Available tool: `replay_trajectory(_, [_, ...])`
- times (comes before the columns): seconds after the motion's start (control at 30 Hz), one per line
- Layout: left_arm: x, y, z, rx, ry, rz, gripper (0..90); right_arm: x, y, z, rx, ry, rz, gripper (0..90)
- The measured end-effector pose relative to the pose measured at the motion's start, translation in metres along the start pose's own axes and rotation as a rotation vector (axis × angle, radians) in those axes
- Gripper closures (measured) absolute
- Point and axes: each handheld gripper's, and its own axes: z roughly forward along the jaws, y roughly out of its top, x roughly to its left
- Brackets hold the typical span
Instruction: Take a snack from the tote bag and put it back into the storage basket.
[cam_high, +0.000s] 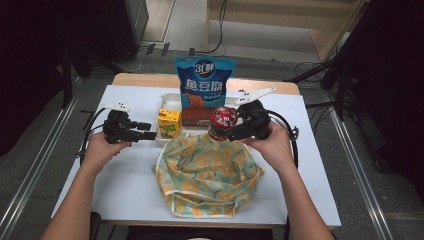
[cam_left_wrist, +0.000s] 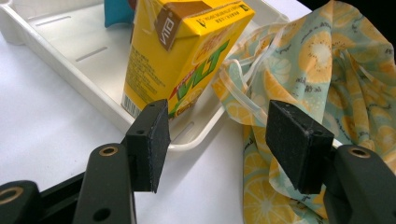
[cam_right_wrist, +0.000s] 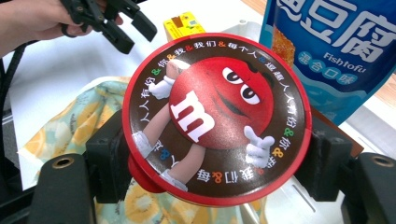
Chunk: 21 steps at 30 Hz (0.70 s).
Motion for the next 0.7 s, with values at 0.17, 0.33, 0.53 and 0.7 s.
replay_trajectory(0.17, [0.0, -0.002, -0.004, -0.015, -0.002, -0.005, 40.3, -0.011, -0.002, 0.002, 0.005, -0.01, 0.015, 25.7])
replay_trajectory(0.33, [0.0, -0.005, -0.006, -0.01, 0.011, -0.007, 40.3, -0.022, -0.001, 0.0, -0.01, -0.032, 0.026, 25.8])
replay_trajectory(0.53, [-0.001, -0.006, -0.007, -0.004, 0.016, -0.003, 40.2, -0.034, -0.006, 0.002, -0.005, -0.053, 0.046, 25.8])
replay_trajectory(0.7, [-0.001, -0.006, -0.007, -0.009, 0.014, -0.005, 40.2, -0.043, -0.012, 0.007, 0.008, -0.074, 0.06, 25.8])
